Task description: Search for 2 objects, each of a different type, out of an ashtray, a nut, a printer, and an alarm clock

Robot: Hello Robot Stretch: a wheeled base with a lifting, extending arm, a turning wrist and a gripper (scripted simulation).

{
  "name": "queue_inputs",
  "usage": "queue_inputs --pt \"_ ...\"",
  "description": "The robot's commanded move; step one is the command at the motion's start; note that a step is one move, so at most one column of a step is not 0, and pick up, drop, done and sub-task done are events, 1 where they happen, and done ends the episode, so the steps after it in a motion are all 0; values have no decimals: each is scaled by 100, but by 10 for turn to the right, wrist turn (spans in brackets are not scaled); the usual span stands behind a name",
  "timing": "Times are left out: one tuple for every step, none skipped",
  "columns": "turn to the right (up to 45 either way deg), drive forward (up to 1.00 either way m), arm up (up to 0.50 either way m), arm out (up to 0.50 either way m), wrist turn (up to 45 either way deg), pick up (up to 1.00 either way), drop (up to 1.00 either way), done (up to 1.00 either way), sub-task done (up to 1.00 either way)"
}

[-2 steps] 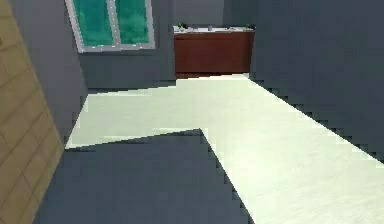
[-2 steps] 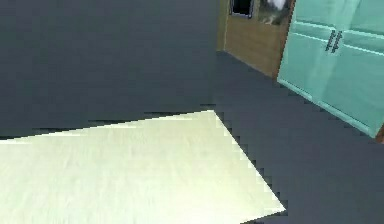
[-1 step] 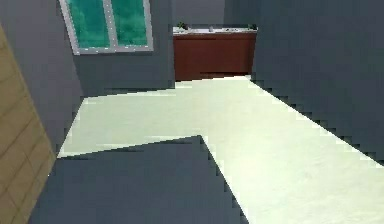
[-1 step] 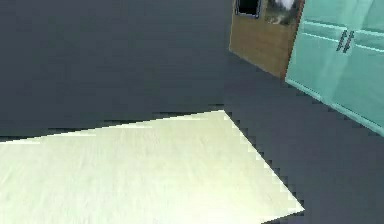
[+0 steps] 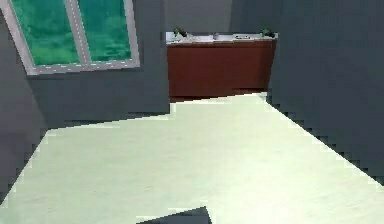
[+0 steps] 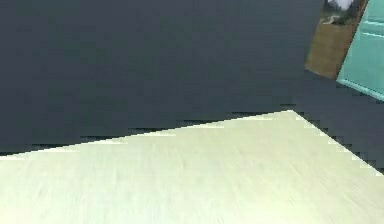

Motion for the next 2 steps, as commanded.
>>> queue_inputs --pt "0 100 0 0 0 0 0 0 0" --pt "0 100 0 0 0 0 0 0 0"
